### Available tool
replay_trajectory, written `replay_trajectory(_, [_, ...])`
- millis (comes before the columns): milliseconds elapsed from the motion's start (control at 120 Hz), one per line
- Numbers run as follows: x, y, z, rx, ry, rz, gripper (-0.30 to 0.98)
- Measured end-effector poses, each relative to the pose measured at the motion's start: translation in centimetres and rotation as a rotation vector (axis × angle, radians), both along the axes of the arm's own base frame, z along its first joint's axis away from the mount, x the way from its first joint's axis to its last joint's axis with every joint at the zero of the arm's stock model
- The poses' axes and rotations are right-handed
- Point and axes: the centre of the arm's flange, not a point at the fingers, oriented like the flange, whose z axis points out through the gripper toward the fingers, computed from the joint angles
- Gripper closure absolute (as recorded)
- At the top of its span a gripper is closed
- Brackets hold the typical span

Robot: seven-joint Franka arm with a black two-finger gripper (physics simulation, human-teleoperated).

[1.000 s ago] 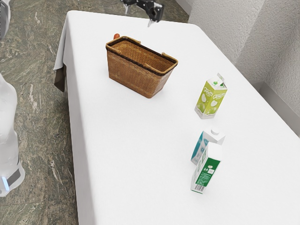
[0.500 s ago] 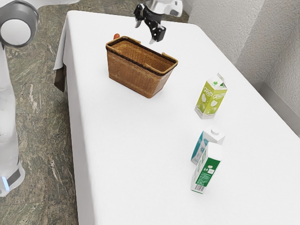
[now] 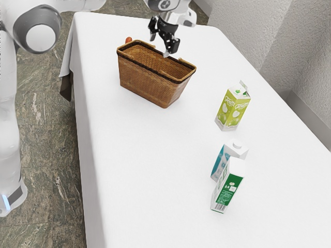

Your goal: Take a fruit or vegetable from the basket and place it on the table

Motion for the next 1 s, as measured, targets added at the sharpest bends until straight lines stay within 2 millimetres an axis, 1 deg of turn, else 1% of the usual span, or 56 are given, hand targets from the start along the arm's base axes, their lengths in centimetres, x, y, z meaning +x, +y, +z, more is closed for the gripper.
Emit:
replay_trajectory(83, [-0.1,0.5,-0.8,-0.026,-0.007,-0.007,0.00])
replay_trajectory(242, [-0.1,1.4,-1.5,-0.088,-0.045,0.001,0.00])
replay_trajectory(308, [-0.4,2.2,-1.6,-0.122,-0.073,0.032,0.00])
replay_trajectory(417, [-1.0,4.2,-2.3,-0.177,-0.104,0.104,0.00])
replay_trajectory(483, [-1.2,5.0,-2.7,-0.203,-0.119,0.147,0.00])
replay_trajectory(633, [-0.3,6.3,-5.6,-0.264,-0.118,0.232,0.00])
replay_trajectory(708, [-0.6,7.6,-6.4,-0.279,-0.122,0.280,0.00])
replay_trajectory(808, [-1.3,8.9,-7.4,-0.293,-0.120,0.334,0.00])
replay_trajectory(950, [-1.0,9.2,-9.4,-0.317,-0.110,0.375,0.00])
replay_trajectory(1000, [-0.8,9.3,-9.7,-0.319,-0.113,0.385,0.00])
